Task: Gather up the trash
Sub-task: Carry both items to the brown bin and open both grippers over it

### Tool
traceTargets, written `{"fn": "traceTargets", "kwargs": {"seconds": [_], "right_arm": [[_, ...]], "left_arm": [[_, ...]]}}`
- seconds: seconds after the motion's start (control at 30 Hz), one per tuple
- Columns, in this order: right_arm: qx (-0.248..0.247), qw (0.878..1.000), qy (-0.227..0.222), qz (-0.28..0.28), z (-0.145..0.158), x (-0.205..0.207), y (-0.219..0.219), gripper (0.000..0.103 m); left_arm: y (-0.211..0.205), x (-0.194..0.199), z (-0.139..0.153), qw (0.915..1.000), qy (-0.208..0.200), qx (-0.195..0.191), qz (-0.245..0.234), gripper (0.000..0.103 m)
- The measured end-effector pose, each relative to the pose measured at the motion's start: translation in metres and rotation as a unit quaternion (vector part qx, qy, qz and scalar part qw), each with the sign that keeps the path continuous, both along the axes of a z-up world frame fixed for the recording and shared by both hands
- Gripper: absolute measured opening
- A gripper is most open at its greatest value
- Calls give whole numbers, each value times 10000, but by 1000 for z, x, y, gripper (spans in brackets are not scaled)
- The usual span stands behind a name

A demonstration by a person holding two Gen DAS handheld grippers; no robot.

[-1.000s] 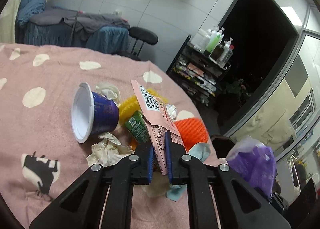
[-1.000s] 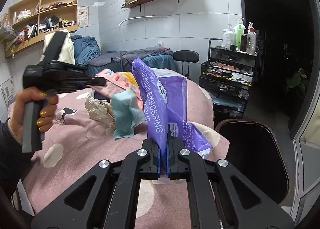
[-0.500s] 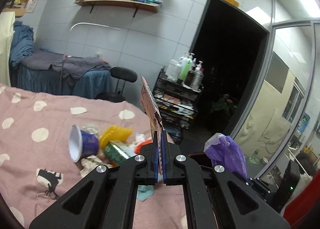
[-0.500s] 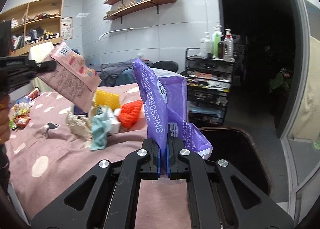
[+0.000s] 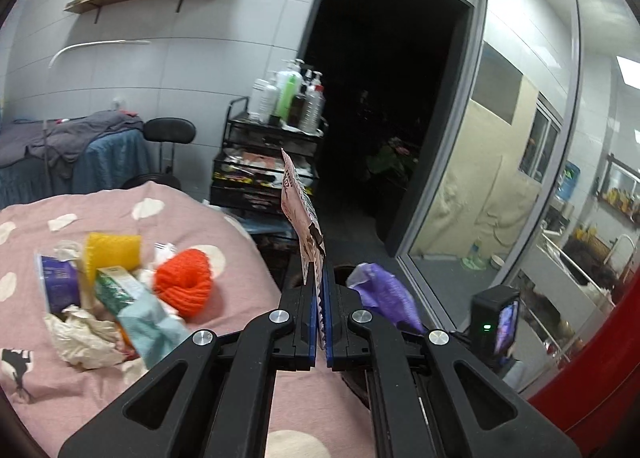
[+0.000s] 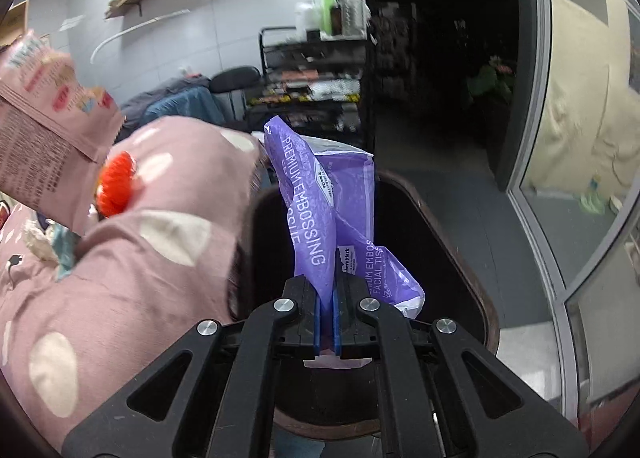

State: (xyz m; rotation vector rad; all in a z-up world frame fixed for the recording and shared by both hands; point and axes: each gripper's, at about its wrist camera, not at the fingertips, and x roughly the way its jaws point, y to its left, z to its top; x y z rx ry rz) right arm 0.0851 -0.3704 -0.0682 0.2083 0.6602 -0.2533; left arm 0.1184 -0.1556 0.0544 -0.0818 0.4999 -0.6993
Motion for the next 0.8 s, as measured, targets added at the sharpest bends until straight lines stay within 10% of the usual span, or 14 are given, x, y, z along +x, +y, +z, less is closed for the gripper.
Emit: {"fn": "traceTargets", "kwargs": {"seconds": [0.17, 0.8], "right_arm": [[85, 9992, 189, -333, -21, -3, -13, 62], [-220, 9881, -254, -1500, 4, -51, -50, 74]], "left_arm": [[-26, -1, -11, 9995, 160, 107, -263, 3], [-112, 12, -60, 9863, 781, 915, -1131, 3]]}}
